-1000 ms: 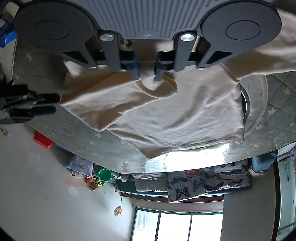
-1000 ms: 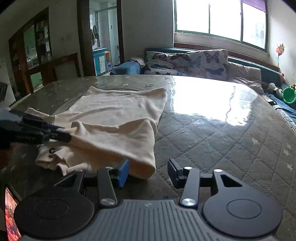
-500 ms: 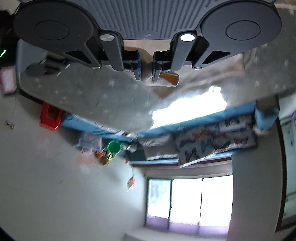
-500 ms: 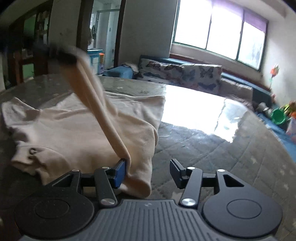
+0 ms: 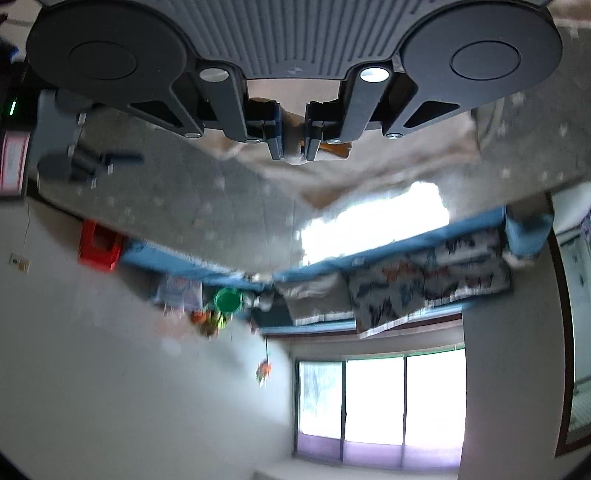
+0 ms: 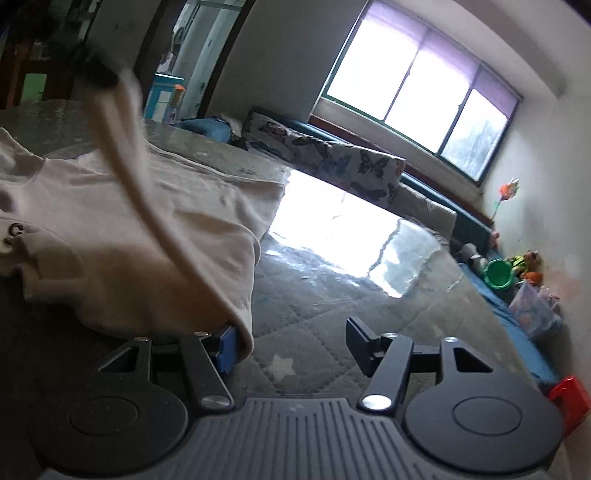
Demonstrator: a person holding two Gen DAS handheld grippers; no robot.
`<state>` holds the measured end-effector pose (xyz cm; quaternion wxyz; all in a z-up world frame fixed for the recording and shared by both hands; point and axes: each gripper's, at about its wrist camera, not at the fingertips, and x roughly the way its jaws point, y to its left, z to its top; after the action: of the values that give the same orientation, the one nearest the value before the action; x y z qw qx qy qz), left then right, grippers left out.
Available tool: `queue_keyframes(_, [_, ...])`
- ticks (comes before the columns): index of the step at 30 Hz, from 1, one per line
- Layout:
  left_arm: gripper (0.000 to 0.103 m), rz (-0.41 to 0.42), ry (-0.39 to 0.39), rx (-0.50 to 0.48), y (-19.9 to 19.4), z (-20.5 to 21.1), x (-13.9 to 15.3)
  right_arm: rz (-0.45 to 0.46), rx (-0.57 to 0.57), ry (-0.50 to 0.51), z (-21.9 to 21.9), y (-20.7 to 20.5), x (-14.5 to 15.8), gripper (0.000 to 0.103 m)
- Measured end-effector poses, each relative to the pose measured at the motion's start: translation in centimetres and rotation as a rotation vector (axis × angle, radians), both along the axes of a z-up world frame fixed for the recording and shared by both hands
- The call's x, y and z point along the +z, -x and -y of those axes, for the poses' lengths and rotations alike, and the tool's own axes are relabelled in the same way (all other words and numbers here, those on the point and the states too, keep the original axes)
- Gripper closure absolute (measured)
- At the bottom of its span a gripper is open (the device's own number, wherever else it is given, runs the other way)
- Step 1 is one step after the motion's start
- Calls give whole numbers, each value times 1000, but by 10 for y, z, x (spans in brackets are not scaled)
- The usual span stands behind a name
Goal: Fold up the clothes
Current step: 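Pull the folded edge straight with the left gripper and release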
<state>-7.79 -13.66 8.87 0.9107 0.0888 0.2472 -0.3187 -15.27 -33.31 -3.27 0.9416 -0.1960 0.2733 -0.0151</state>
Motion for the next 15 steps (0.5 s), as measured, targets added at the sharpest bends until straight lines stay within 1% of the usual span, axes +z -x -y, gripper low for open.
queue_keyframes(5, [89, -78, -65, 26, 3, -13, -34, -47, 48, -13, 2, 7, 4, 40])
queue_keyframes(6, [87, -89, -73, 31, 3, -14, -40, -62, 55, -24, 4, 10, 5, 41])
queue_keyframes(9, [87, -109, -72, 34, 4, -19, -51, -106, 66, -113, 15, 19, 18, 53])
queue_keyframes(12, [87, -112, -55, 32, 4, -21, -54, -96, 79, -201, 22, 18, 36, 54])
queue_keyframes(13, [87, -111, -53, 32, 3, -21, -55, -78, 84, -226, 22, 13, 45, 54])
queue_keyframes(15, [87, -99, -63, 36, 3, -20, -54, -49, 87, -251, 19, -2, 51, 54])
